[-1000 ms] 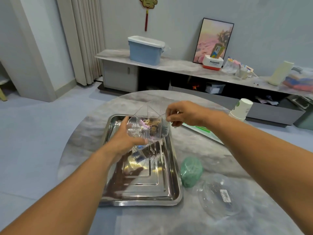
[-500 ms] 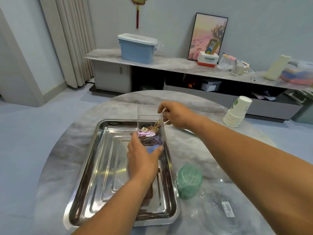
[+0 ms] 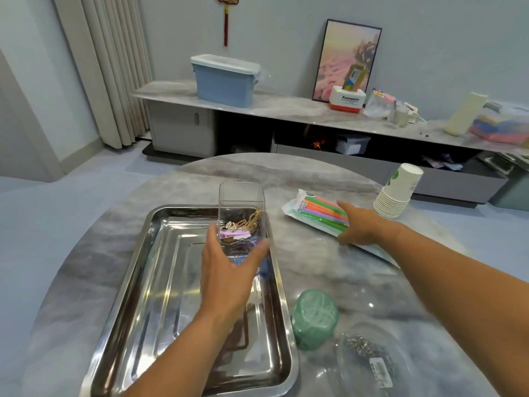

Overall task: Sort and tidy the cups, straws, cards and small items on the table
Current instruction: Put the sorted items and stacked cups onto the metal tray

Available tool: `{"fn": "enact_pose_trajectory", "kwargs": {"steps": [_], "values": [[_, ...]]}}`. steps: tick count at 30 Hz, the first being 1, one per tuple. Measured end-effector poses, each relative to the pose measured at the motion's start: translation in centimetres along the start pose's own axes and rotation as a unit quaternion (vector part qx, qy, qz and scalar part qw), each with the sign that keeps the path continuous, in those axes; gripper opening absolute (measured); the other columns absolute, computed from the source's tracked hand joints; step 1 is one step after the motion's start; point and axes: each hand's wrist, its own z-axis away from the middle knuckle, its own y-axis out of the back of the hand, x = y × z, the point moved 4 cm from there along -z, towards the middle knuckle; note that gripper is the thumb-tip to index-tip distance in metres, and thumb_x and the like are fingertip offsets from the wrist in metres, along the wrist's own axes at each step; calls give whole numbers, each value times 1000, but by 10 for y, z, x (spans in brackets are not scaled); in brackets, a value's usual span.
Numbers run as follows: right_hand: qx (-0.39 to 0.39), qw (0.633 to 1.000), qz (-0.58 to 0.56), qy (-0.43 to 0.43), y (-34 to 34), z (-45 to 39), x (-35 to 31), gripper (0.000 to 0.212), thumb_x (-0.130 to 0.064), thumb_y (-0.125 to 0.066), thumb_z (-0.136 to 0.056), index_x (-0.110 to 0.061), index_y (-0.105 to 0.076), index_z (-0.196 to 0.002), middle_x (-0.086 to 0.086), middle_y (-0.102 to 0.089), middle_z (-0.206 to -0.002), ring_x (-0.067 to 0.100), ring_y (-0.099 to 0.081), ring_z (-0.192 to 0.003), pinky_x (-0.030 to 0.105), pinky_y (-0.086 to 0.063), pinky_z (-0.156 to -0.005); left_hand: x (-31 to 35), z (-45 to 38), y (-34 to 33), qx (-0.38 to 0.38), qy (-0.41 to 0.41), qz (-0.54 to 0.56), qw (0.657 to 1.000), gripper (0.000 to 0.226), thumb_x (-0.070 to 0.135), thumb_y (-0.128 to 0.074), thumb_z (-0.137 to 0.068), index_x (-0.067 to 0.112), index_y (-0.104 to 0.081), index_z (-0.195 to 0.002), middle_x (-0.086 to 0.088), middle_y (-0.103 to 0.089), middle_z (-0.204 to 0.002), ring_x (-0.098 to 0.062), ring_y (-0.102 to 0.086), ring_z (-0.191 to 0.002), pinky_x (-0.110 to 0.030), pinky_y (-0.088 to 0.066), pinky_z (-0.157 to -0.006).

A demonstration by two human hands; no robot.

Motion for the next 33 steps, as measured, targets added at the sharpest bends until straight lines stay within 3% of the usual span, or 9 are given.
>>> {"fn": "enact_pose_trajectory", "kwargs": {"steps": [3, 7, 10, 13, 15, 17, 23, 27, 33], "values": [[-28, 999, 5, -17, -7, -4, 18, 113, -41, -80, -72, -38, -8, -160, 15, -44, -147, 37, -49, -127, 50, -41, -109, 8, -3, -1, -13, 19, 51, 998, 97, 90, -43, -76, 53, -1, -155, 17, -6, -168, -17, -13, -154, -51, -20, -122], [-44, 999, -5, -13, -11, -7, 16, 111, -52, -78, -71, -45, -9, -157, 13, -29, -151, 40, -46, -131, 53, -40, -109, 12, -8, 0, -19, 48, 74, 996, 91, 90, -26, -76, 52, -3, -156, 17, -7, -168, -17, -12, -155, -50, -16, -124], [-4, 1000, -1, 7, -12, -3, 4, 100, -58, -70, -75, -47, -12, -156, 12, -34, -149, 38, -50, -125, 49, -41, -104, 17, -8, 3, -40, 58, 96, 993, 89, 88, -21, -78, 51, -3, -157, 20, -6, -167, -13, -9, -154, -47, -13, -123], [50, 994, -92, 23, 0, 7, -13, 91, -57, -67, -77, -46, -22, -155, 13, -44, -144, 37, -59, -116, 50, -48, -100, 21, -6, 6, -64, 82, 110, 989, 93, 92, -18, -73, 53, -5, -156, 19, -9, -167, -15, -11, -154, -49, -12, -122], [81, 976, -197, 39, 18, 17, -29, 85, -49, -68, -76, -41, -32, -152, 11, -59, -125, 31, -71, -89, 42, -60, -77, 25, -6, 8, -79, 94, 109, 986, 95, 94, -15, -71, 54, -5, -156, 18, -8, -167, -18, -12, -154, -51, -11, -121], [107, 956, -270, 47, 41, 29, -50, 74, -40, -66, -79, -37, -40, -148, 11, -67, -109, 26, -71, -71, 34, -56, -58, 29, -5, 13, -88, 104, 118, 984, 93, 93, -13, -72, 53, -6, -156, 15, -9, -168, -19, -14, -154, -51, -11, -121], [130, 864, -467, 134, 100, 72, -139, 38, -21, -62, -86, -15, -57, -123, 6, -63, -83, 14, -54, -49, 25, -47, -46, 46, -1, 35, -86, 105, 156, 978, 88, 90, -11, -79, 50, -10, -157, 11, -13, -168, -24, -17, -153, -56, -11, -120], [109, 804, -560, 168, 102, 105, -203, 15, -18, -59, -92, -18, -57, -107, 5, -60, -83, 5, -53, -40, 18, -45, -40, 59, -2, 61, -54, 84, 197, 975, 91, 88, -14, -84, 38, -12, -160, 4, -13, -169, -21, -16, -154, -52, -12, -124], [28, 781, -610, 131, 52, 142, -276, 45, -32, -55, -96, -25, -43, -139, 4, -65, -104, 17, -62, -73, 29, -50, -60, 70, 4, 106, -60, 33, 245, 967, 83, 79, -12, -92, 33, -16, -160, -1, -18, -168, -14, -19, -154, -42, -17, -124]]}}
